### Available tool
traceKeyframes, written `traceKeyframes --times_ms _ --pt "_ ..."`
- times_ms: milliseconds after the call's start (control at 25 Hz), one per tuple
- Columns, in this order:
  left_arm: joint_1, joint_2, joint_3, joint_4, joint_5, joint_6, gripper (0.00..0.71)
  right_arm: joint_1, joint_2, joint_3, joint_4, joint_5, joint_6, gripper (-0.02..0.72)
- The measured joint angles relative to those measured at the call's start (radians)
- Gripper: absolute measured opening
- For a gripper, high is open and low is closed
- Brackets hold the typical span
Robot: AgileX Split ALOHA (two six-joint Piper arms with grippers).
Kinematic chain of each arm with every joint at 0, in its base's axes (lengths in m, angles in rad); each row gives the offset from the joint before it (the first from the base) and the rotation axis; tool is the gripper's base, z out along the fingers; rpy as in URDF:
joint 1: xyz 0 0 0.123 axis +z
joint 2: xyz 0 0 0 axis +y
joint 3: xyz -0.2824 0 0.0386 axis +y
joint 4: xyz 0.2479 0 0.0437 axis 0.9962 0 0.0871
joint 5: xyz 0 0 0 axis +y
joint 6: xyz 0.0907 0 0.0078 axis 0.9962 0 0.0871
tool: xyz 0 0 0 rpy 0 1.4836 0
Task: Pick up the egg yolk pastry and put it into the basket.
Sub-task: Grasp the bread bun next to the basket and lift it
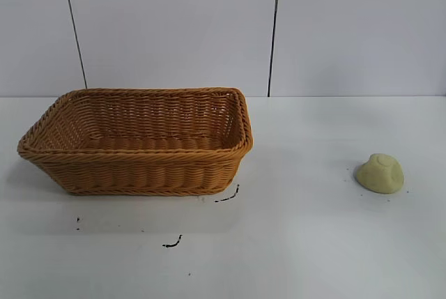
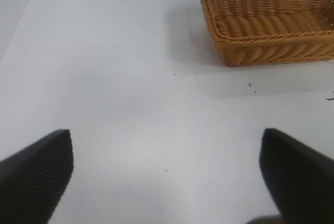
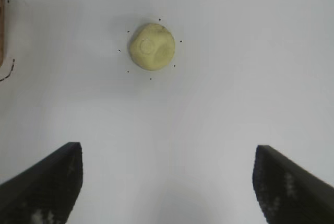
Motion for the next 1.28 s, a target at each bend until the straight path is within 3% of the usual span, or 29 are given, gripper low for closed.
traceKeyframes --times_ms 320,720,1120,1280 --pt "0.000 0.000 0.000 0.000 0.000 0.000 0.697 0.000 0.301 -0.180 0.013 0.004 -0.036 0.635" --pt "0.000 0.000 0.000 0.000 0.000 0.000 0.697 0.003 0.392 -0.198 0.046 -0.046 -0.073 0.635" --pt "0.000 0.000 0.000 0.000 0.000 0.000 0.697 0.105 0.410 -0.198 0.031 -0.107 -0.066 0.635" --pt "0.000 0.000 0.000 0.000 0.000 0.000 0.697 0.105 0.418 -0.198 -0.005 -0.128 -0.048 0.635"
